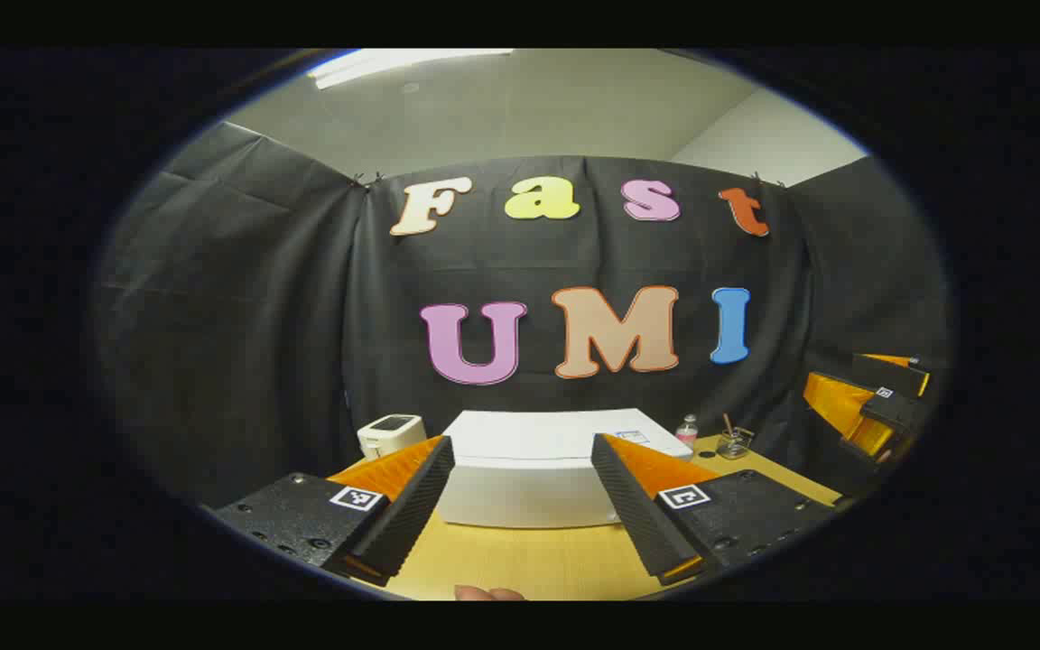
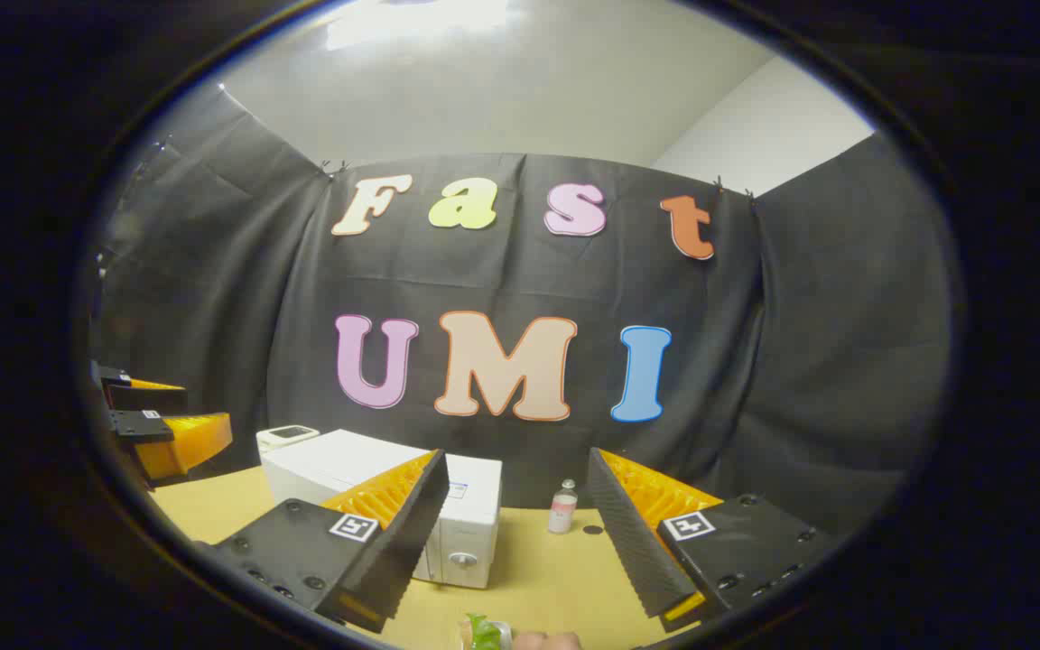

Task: Open the microwave oven with the left hand, put the food in, and close the microwave oven.

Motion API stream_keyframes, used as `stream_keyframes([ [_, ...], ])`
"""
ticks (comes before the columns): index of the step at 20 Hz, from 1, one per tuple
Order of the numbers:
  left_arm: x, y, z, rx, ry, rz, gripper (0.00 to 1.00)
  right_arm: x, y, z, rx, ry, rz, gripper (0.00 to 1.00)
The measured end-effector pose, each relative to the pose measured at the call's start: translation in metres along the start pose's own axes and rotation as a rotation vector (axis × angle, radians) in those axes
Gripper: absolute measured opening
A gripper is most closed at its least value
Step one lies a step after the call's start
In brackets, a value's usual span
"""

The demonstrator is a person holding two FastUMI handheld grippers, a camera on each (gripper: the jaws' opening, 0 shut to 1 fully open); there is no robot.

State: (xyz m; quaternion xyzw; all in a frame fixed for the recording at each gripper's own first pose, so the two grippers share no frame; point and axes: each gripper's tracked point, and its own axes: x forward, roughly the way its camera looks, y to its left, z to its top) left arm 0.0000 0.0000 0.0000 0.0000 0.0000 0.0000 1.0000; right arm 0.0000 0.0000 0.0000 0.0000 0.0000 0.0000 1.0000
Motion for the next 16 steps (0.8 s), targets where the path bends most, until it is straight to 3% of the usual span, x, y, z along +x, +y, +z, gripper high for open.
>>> stream_keyframes([
  [16,0.005,-0.009,-0.007,0.025,0.013,-0.004,0.95,0.01,-0.009,0.0,0.025,-0.011,-0.01,0.96],
])
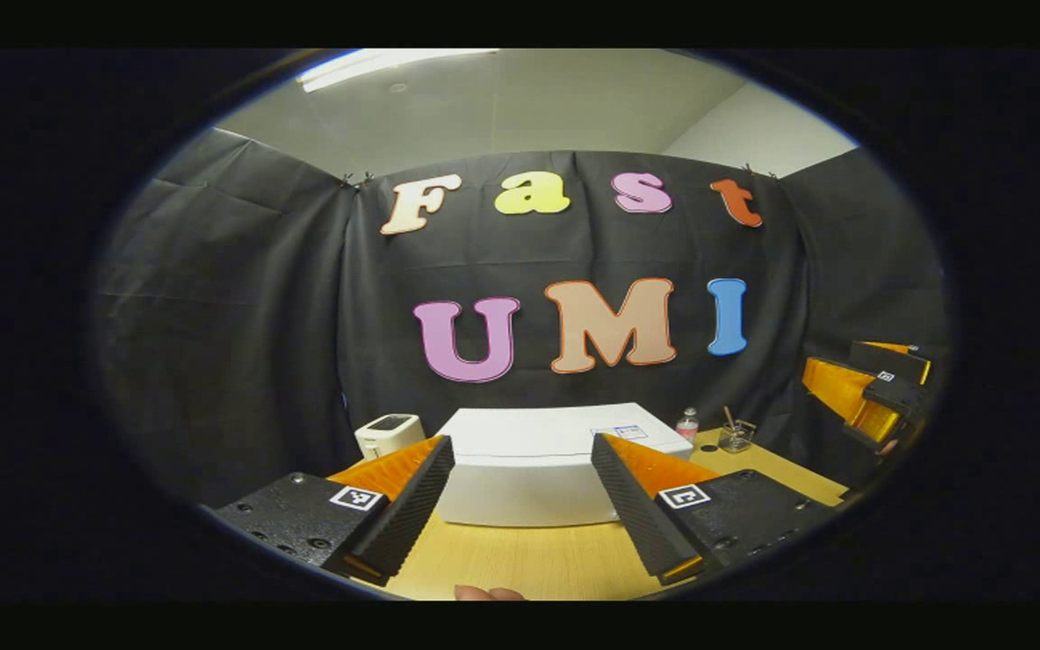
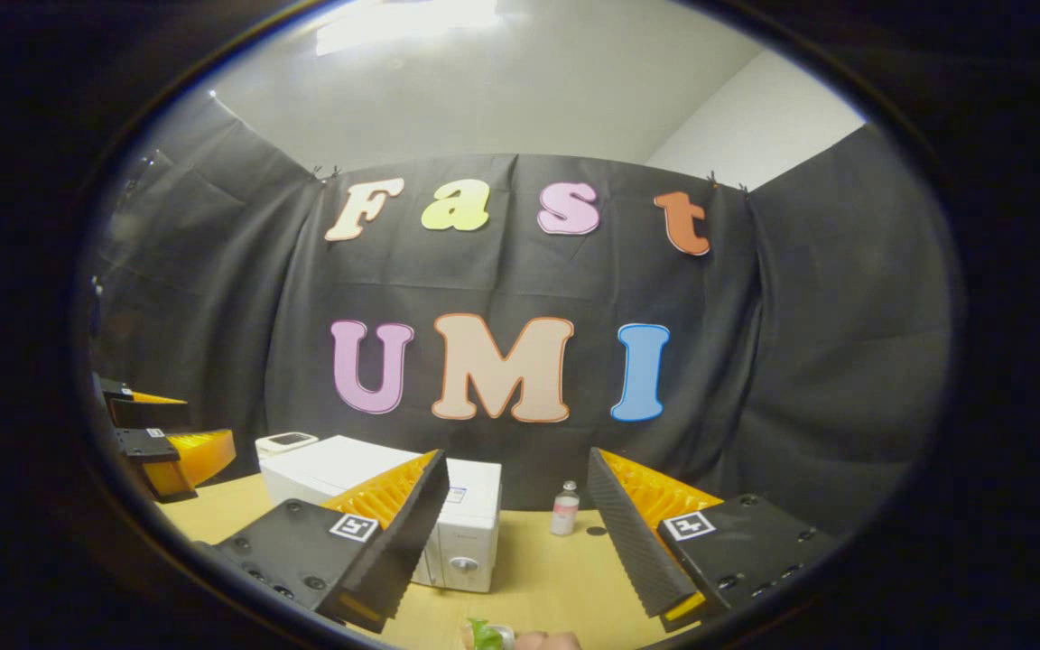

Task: Open the microwave oven with the left hand, put the food in, and close the microwave oven.

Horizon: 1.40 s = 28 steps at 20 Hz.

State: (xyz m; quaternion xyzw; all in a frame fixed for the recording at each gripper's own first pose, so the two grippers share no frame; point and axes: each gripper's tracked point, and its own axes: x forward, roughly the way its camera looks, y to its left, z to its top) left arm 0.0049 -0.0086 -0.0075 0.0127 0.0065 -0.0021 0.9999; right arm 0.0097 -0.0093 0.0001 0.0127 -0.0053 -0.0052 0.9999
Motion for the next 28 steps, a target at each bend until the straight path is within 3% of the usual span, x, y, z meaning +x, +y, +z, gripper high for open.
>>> stream_keyframes([
  [12,0.018,-0.001,-0.007,0.034,-0.022,-0.014,0.98,0.001,-0.002,0.001,0.007,-0.023,0.001,0.97],
  [17,0.056,-0.049,-0.058,-0.027,-0.016,-0.153,0.96,-0.003,-0.004,0.001,0.005,-0.033,0.016,0.96],
  [22,0.094,-0.103,-0.129,0.068,0.049,-0.264,0.97,-0.018,-0.037,0.008,-0.034,-0.061,-0.04,0.96],
  [28,0.136,-0.134,-0.225,0.076,0.24,-0.267,0.99,-0.036,-0.077,0.004,-0.09,-0.042,-0.136,0.96],
])
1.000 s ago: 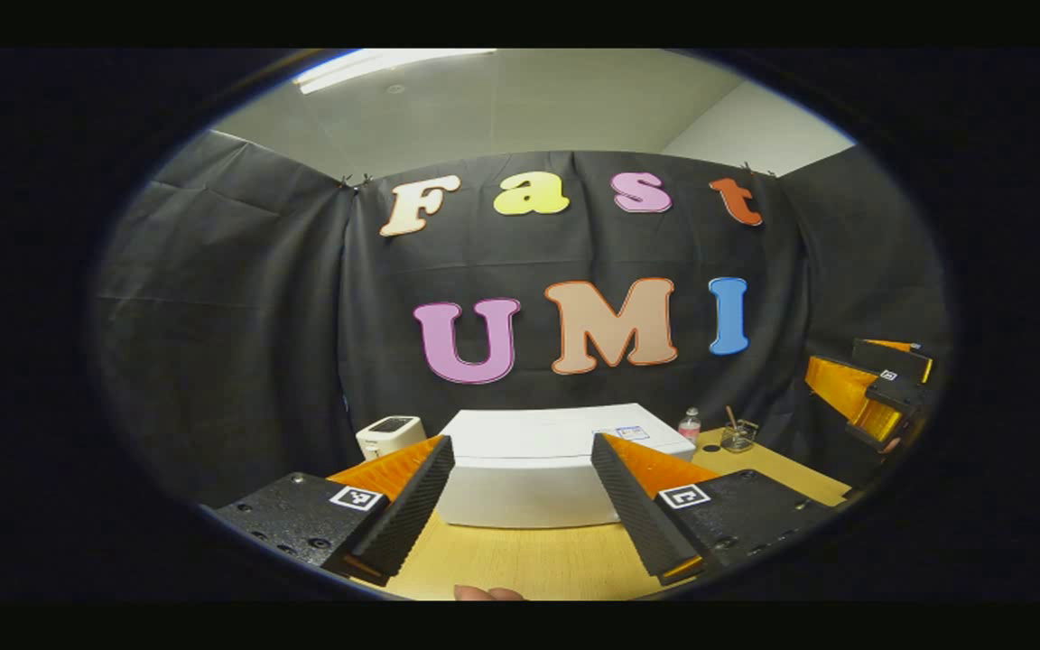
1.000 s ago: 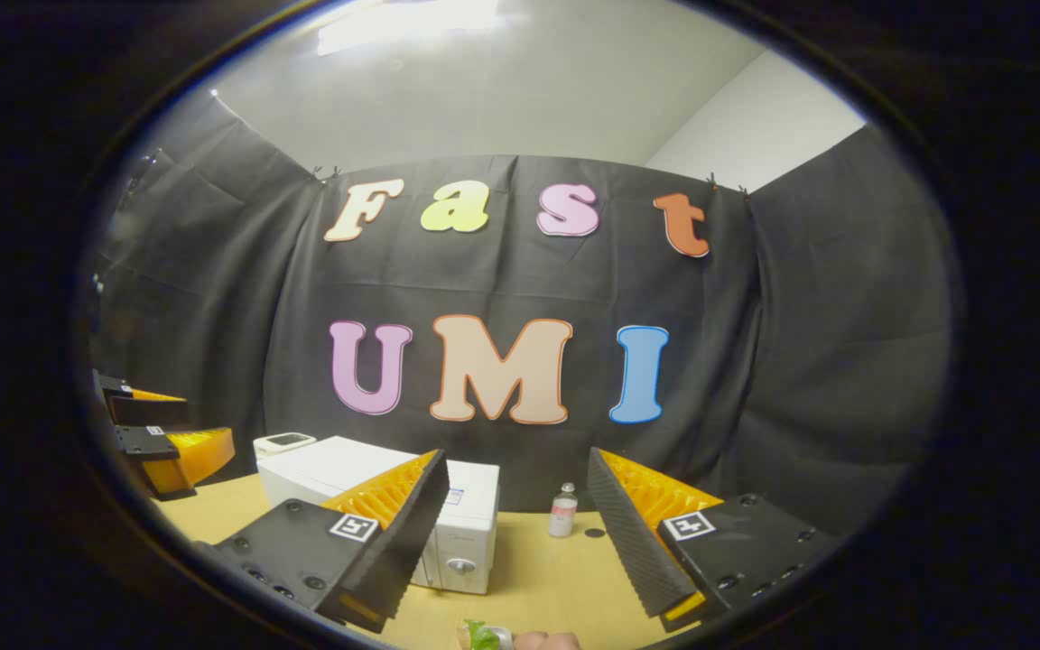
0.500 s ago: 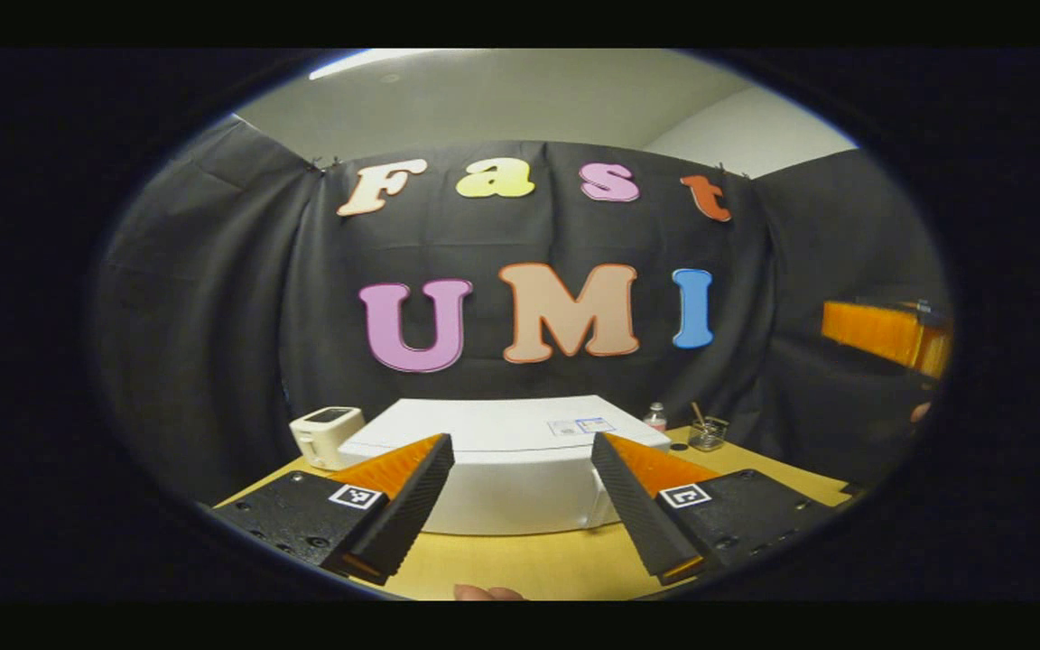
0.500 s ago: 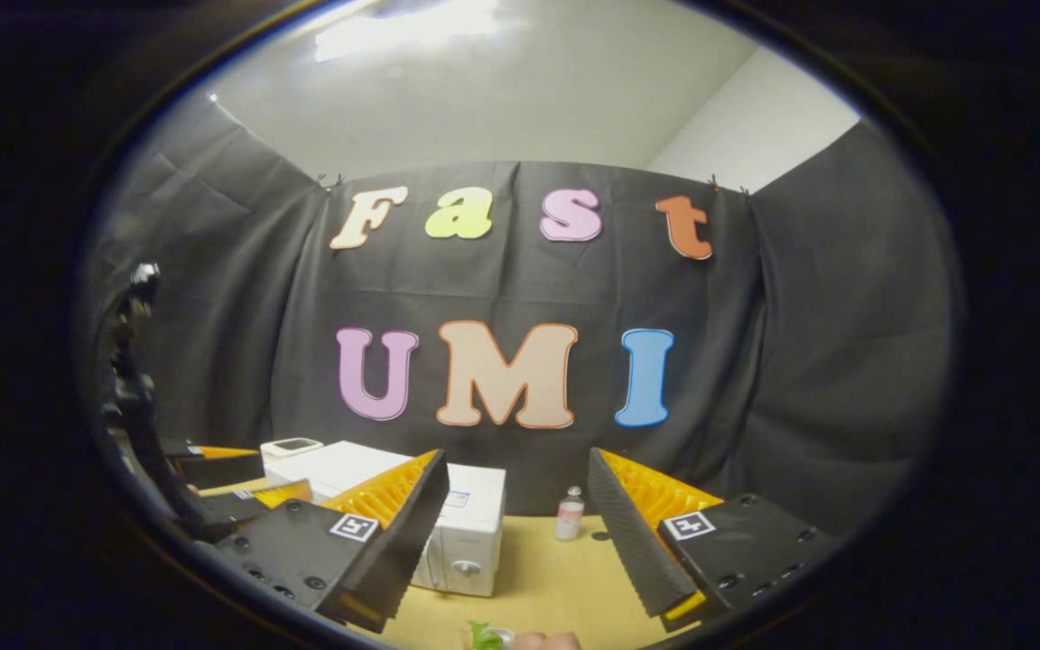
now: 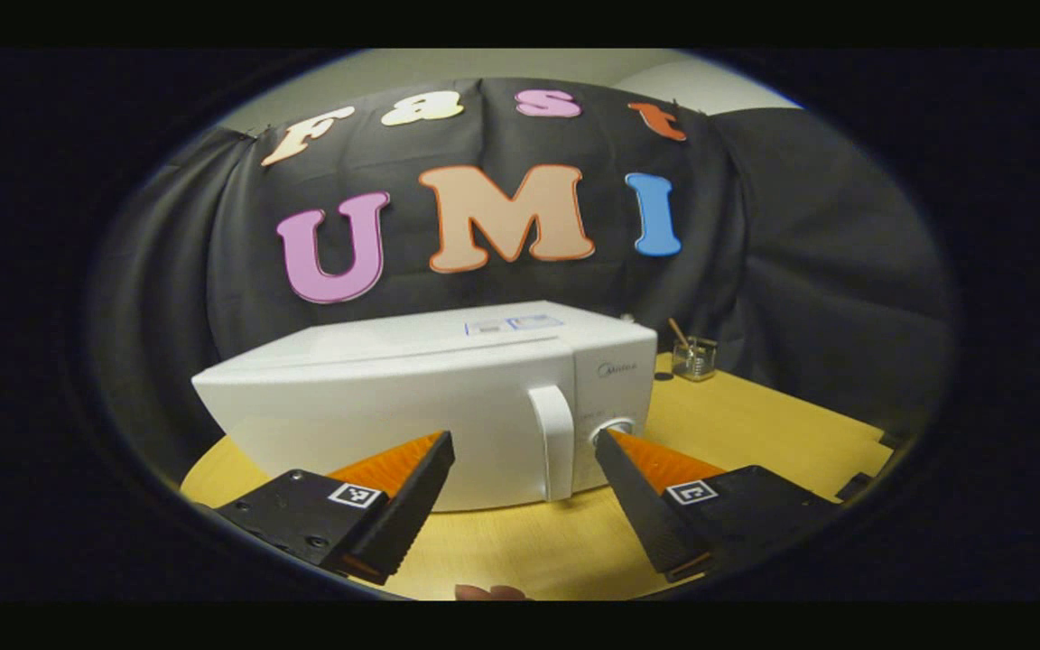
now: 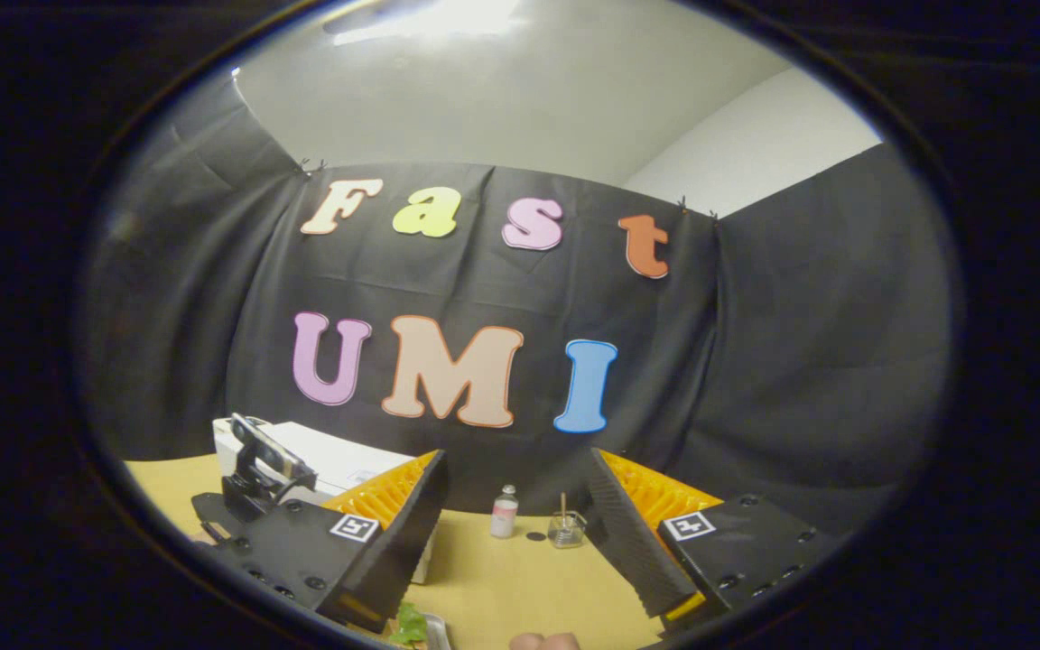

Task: Open the microwave oven with the left hand, put the food in, and close the microwave oven.

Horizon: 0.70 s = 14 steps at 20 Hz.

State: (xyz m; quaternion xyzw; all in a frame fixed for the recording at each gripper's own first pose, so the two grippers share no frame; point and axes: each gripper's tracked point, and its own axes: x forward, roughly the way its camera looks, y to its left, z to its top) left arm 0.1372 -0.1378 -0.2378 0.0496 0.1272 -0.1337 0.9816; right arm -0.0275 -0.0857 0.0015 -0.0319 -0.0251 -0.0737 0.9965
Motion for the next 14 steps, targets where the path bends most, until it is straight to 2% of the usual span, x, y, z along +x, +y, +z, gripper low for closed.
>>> stream_keyframes([
  [2,0.012,-0.007,-0.018,-0.014,0.047,-0.006,0.99,-0.003,-0.004,-0.006,0.0,0.023,-0.013,0.96],
  [5,0.025,-0.029,-0.033,-0.033,0.098,-0.075,1.0,-0.009,-0.012,-0.009,-0.043,0.031,-0.025,0.96],
  [6,0.029,-0.029,-0.035,-0.03,0.098,-0.082,0.96,-0.011,-0.013,-0.009,-0.05,0.034,-0.026,0.96],
  [9,0.035,-0.024,-0.04,-0.022,0.107,-0.057,0.89,-0.014,-0.015,-0.018,-0.044,0.066,-0.022,0.99],
  [11,0.039,-0.025,-0.041,-0.025,0.11,-0.055,0.89,-0.014,-0.017,-0.025,-0.034,0.091,-0.024,0.96],
  [13,0.038,-0.022,-0.042,-0.013,0.117,-0.039,0.63,-0.013,-0.016,-0.03,-0.023,0.111,-0.015,0.97],
  [14,0.038,-0.019,-0.042,-0.012,0.12,-0.032,0.41,-0.013,-0.015,-0.032,-0.019,0.119,-0.01,0.97],
])
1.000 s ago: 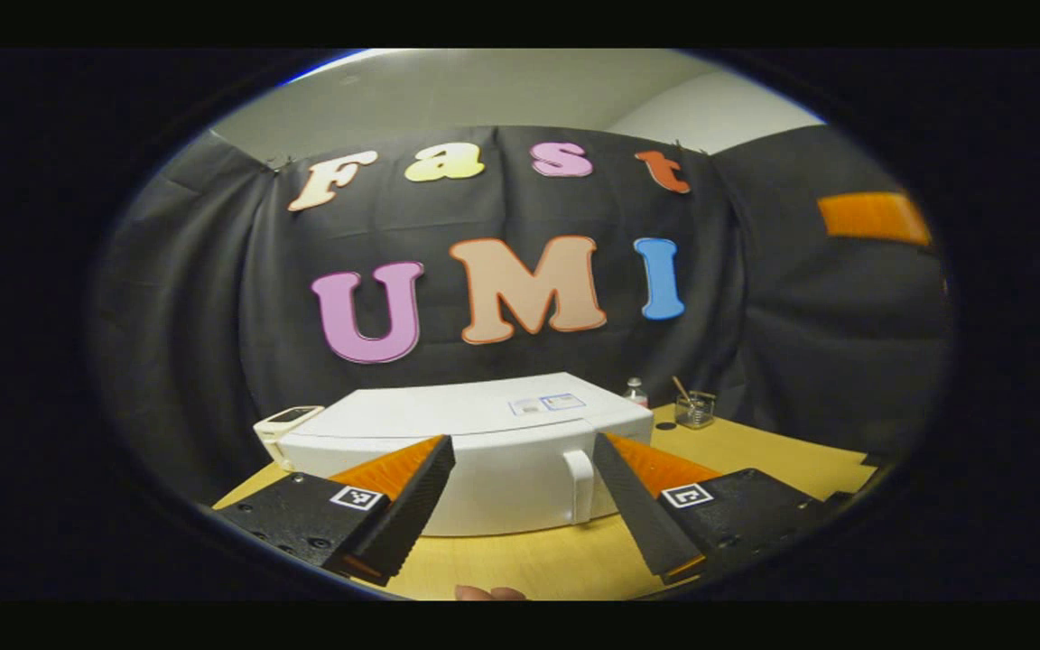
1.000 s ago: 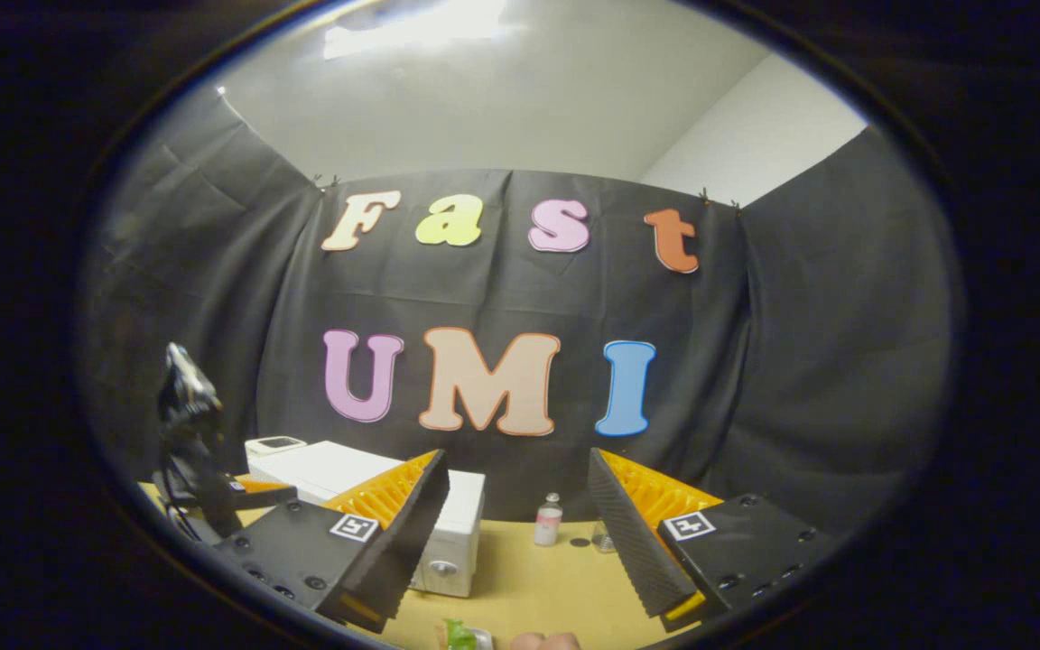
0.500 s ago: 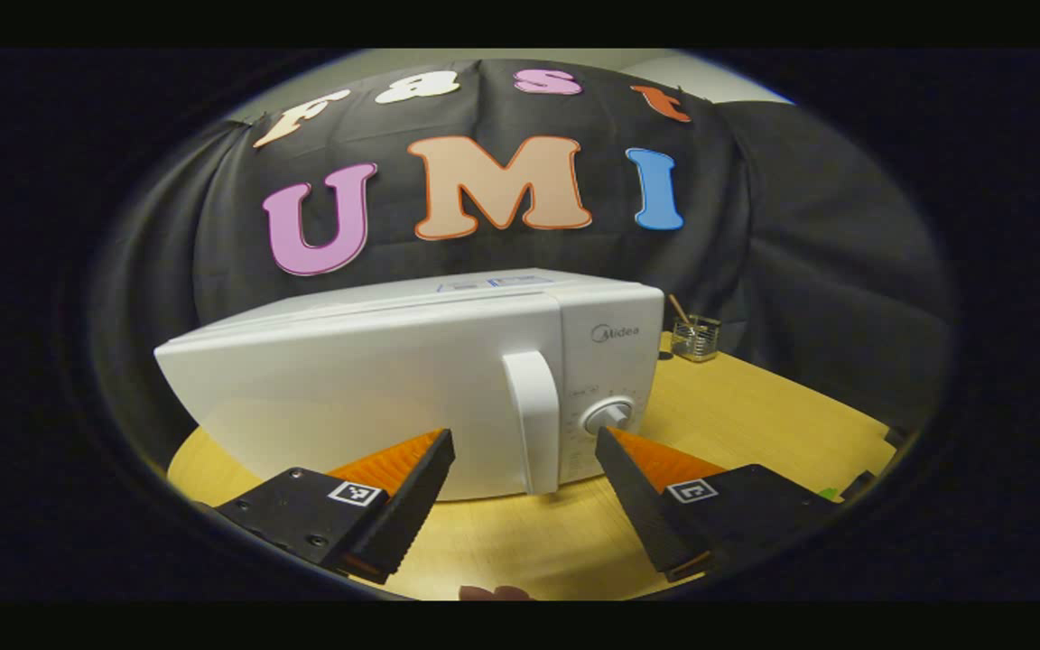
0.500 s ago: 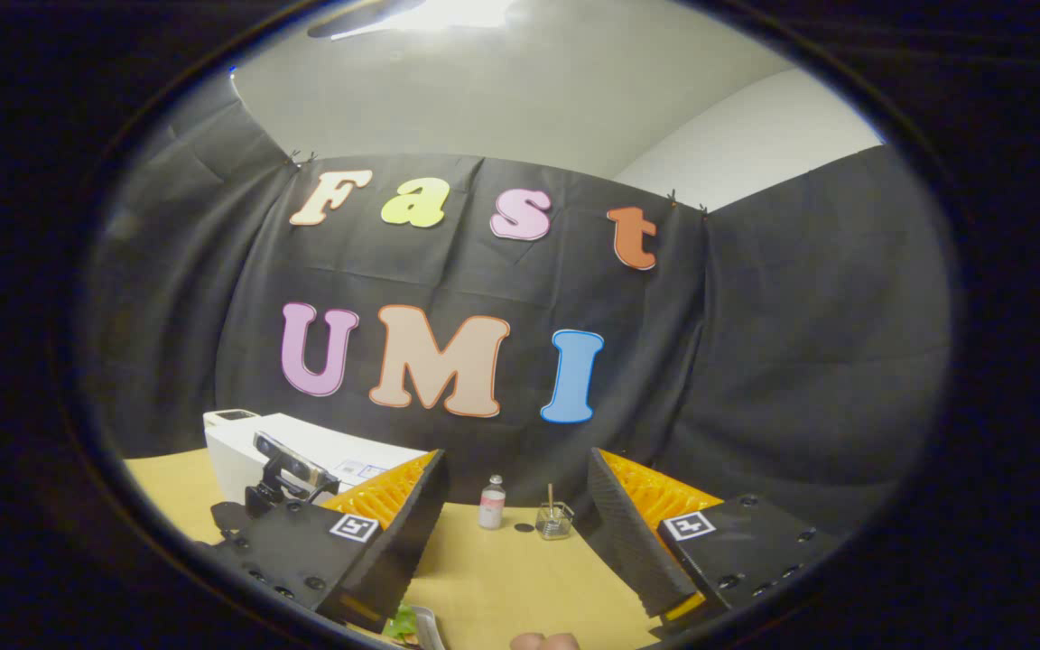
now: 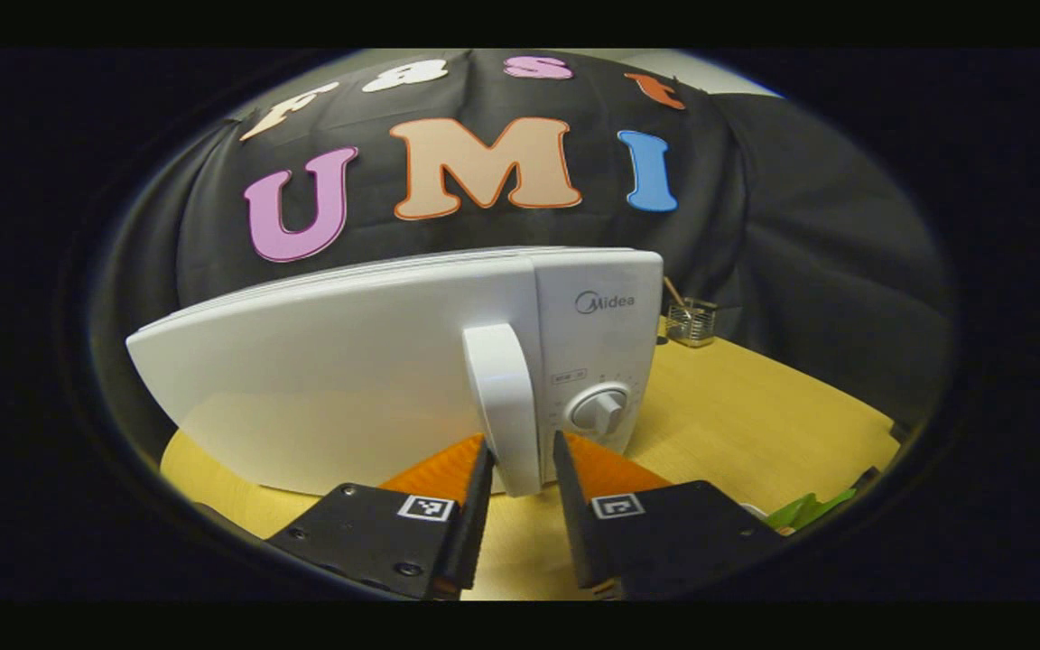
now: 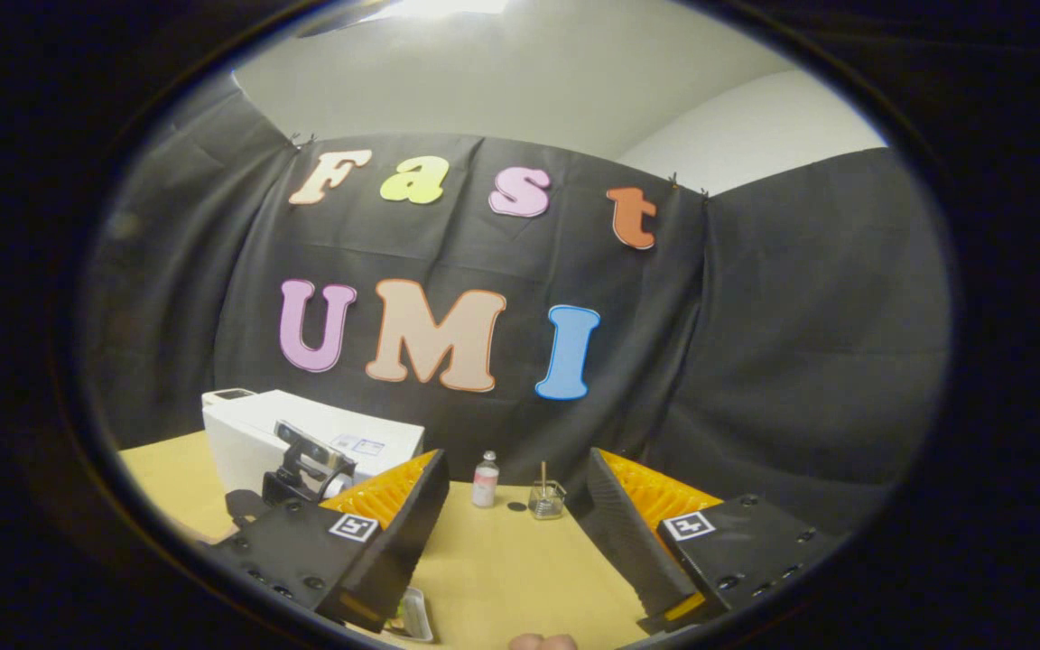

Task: Open the microwave oven with the left hand, put the food in, and close the microwave oven.

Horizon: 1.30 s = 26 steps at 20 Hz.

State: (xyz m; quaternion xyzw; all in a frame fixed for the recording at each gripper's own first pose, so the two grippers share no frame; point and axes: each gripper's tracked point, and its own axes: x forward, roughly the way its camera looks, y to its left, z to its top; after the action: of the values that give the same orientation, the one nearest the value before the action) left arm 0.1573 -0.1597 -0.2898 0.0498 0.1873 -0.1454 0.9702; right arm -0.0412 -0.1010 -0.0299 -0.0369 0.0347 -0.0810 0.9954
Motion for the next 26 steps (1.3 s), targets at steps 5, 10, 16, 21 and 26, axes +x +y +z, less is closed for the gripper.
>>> stream_keyframes([
  [5,0.004,-0.002,-0.002,-0.03,0.014,-0.021,0.24,0.003,0.013,-0.005,0.008,0.018,0.04,0.97],
  [10,0.001,-0.002,-0.006,-0.062,0.046,-0.05,0.14,0.004,0.03,-0.006,0.023,0.022,0.092,0.98],
  [16,-0.057,-0.006,-0.026,-0.08,0.058,-0.095,0.1,0.019,0.037,-0.003,0.036,0.0,0.119,0.97],
  [21,-0.127,0.009,-0.052,-0.121,0.076,-0.113,0.11,0.032,0.059,-0.016,0.029,0.026,0.181,0.97],
  [26,-0.183,0.039,-0.076,-0.132,0.115,-0.063,0.11,0.036,0.099,-0.025,0.03,0.042,0.264,0.97],
])
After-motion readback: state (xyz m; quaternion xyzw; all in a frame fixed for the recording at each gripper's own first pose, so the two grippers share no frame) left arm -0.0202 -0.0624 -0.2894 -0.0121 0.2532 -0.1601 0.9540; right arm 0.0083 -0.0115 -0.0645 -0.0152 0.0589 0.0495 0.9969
